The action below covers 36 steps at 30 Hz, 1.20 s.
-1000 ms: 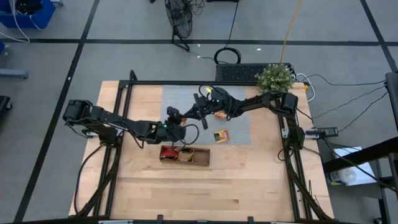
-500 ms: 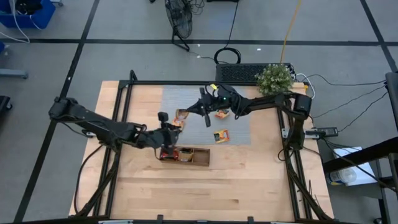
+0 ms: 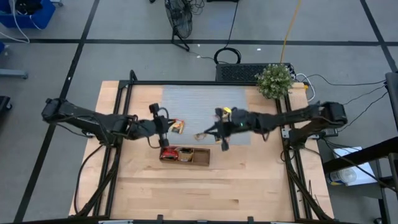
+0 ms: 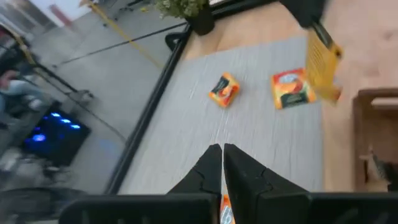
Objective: Pick & Place Tea
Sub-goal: Put the yellow tea bag into the right section of the wooden organizer
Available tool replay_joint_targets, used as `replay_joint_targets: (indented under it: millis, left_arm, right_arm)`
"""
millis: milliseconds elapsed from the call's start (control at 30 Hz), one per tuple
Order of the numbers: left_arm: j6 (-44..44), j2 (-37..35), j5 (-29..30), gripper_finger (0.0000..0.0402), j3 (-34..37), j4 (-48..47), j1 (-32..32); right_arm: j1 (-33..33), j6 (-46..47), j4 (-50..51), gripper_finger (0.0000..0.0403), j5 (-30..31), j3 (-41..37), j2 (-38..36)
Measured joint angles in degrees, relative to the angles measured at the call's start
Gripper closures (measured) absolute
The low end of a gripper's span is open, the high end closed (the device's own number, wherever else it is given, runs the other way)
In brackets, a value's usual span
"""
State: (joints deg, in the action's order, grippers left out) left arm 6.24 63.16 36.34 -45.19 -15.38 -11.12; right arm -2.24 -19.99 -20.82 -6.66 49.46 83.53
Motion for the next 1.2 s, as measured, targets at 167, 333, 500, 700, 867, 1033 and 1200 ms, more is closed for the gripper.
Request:
replay_joint_targets:
  millis: [167, 333, 500, 700, 867, 1033, 1200]
  left_arm:
    - [0.9, -2.4, -9.2, 0.0395, 0.0, 2.2, 4.8]
    - [0.4, -4.3, -12.8, 0.0393, 0.0, 4.6, 8.8]
    - [-2.2, -5.2, -12.9, 0.0368, 0.0, 7.0, 11.2]
    - [-2.5, -5.1, -13.0, 0.0363, 0.0, 6.7, 12.8]
    - [-2.5, -5.1, -13.0, 0.0376, 0.0, 6.6, 13.5]
    - [-2.2, -5.1, -13.0, 0.0393, 0.0, 6.6, 14.7]
    - [-2.1, -5.1, -12.9, 0.0393, 0.0, 6.6, 16.0]
  right_arm:
    - [8.4, 4.0, 2.2, 0.0403, 8.2, -1.4, 0.7]
    - [12.9, 9.6, -1.8, 0.0403, 18.1, -1.6, 7.0]
    - [15.5, 14.1, -7.0, 0.0403, 26.3, -1.5, 11.8]
    - [18.4, 18.2, -8.6, 0.0403, 28.9, -1.5, 14.6]
    - [20.5, 20.0, -7.1, 0.0403, 34.2, -1.5, 15.1]
    - [20.7, 20.4, -6.7, 0.0403, 38.8, -1.5, 16.3]
    - [19.9, 20.3, -8.5, 0.0403, 39.6, -1.5, 19.6]
